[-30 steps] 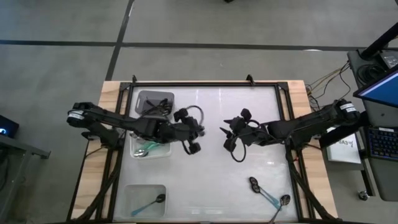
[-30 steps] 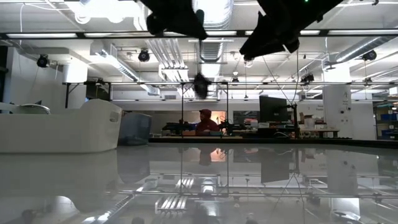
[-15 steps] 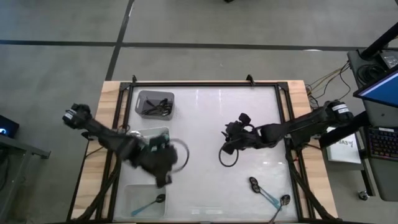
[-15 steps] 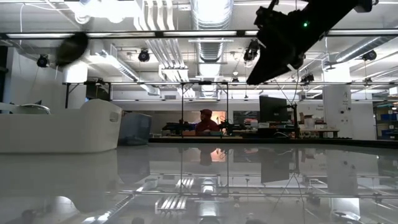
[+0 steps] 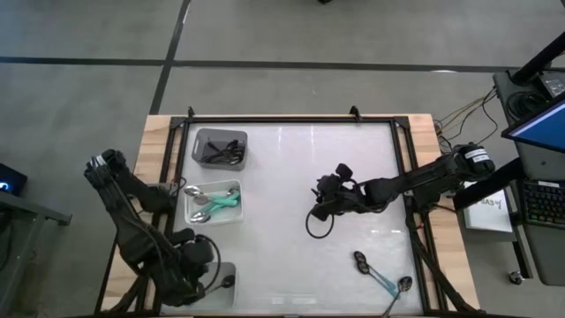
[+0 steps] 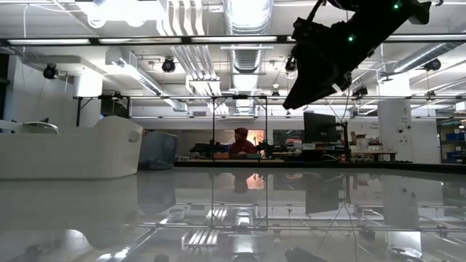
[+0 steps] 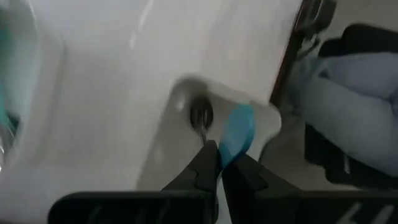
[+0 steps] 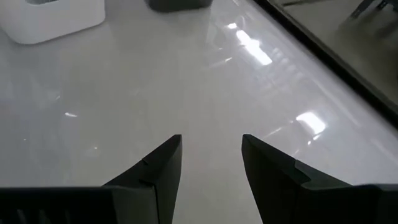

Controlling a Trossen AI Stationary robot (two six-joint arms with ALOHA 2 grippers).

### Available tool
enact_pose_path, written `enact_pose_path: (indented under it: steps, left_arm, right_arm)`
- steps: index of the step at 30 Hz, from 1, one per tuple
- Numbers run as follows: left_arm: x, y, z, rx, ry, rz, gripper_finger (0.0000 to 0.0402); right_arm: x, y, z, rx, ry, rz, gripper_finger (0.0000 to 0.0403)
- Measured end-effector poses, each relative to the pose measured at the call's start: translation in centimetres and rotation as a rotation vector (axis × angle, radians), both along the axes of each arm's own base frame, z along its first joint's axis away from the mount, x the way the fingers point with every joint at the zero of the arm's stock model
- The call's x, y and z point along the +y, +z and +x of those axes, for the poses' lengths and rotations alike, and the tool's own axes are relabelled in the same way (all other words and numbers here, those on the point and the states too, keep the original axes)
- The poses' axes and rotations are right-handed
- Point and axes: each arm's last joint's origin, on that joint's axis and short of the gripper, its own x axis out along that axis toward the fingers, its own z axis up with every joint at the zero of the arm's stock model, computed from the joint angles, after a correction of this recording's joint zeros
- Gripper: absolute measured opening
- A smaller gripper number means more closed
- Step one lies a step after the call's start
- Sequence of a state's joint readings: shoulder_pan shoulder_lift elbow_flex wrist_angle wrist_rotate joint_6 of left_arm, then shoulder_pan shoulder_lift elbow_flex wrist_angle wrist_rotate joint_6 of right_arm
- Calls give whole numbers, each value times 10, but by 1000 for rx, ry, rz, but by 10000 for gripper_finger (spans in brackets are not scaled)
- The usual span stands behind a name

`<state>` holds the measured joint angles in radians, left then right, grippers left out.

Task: Sort silverware by color (type)
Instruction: Put the blue spoon into the gray bin

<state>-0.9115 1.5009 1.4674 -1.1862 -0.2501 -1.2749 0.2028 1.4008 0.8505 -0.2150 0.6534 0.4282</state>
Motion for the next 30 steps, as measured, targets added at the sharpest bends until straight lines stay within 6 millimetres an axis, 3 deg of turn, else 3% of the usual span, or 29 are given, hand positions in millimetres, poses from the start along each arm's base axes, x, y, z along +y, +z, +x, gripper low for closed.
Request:
enact_pose_path:
  steps: [13,21,30]
  left_arm:
    - [-18,-30,4,225,40,-64,0]
    - [-28,-51,12,282,-11,3,23]
    - [-24,-56,19,248,-139,101,45]
  right_arm:
    - [6,-4,0,28,110,238,160]
    - [8,-5,-2,55,149,316,160]
    - [16,-4,-27,330,119,671,160]
